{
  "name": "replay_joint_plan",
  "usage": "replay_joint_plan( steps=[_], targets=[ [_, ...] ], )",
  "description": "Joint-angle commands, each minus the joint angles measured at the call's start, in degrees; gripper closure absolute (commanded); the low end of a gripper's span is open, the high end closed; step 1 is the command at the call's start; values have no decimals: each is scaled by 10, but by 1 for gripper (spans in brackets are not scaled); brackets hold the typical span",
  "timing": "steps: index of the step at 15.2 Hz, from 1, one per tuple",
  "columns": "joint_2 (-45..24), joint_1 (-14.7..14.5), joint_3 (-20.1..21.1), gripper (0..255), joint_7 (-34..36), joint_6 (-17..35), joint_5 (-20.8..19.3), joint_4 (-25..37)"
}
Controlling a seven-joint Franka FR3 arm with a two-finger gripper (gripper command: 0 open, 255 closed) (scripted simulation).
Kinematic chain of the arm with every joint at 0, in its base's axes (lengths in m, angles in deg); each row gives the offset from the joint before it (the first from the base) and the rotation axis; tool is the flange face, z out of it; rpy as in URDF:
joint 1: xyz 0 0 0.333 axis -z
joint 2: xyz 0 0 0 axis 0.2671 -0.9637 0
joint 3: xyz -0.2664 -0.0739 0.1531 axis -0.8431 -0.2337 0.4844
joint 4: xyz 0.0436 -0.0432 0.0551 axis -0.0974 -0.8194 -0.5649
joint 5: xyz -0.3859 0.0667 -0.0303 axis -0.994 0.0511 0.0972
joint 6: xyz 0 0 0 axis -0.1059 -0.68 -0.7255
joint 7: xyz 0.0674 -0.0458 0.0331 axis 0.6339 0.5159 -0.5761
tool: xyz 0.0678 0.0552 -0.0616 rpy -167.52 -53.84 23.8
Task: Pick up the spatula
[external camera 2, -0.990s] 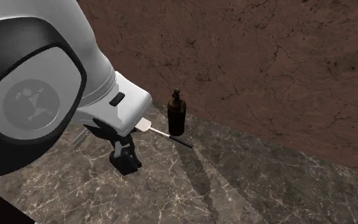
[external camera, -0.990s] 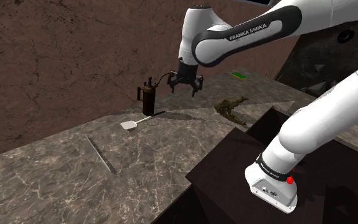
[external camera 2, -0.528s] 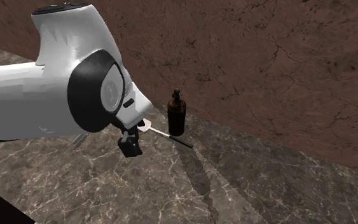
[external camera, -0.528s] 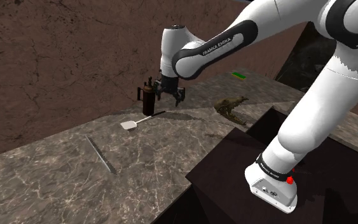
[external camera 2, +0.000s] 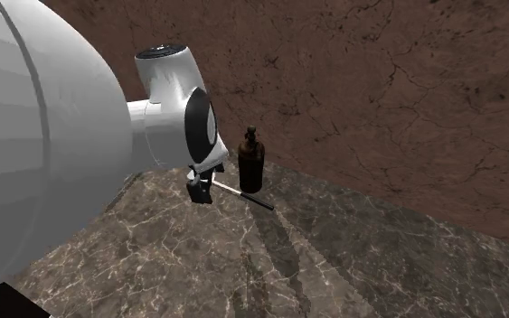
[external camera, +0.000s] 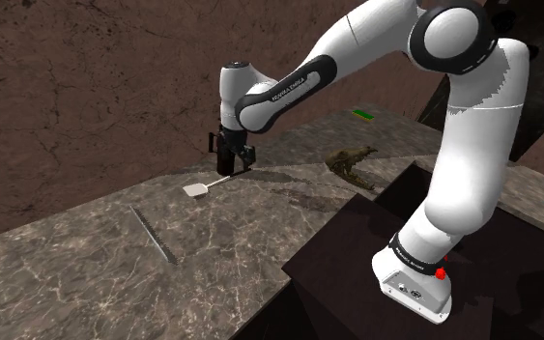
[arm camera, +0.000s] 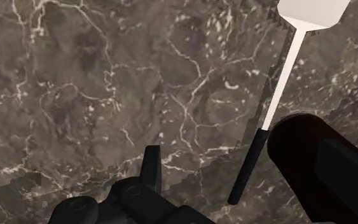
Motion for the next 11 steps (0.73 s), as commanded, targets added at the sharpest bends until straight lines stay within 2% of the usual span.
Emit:
replay_joint_plan(
  steps=[1, 7, 11],
  targets=[
    [-49, -14, -15, 0, 42, -3, -9, 47],
    [-176, -45, -55, 0, 126, -13, -10, 182],
    [-198, -49, -61, 0, 131, 5, -17, 185]
  ],
)
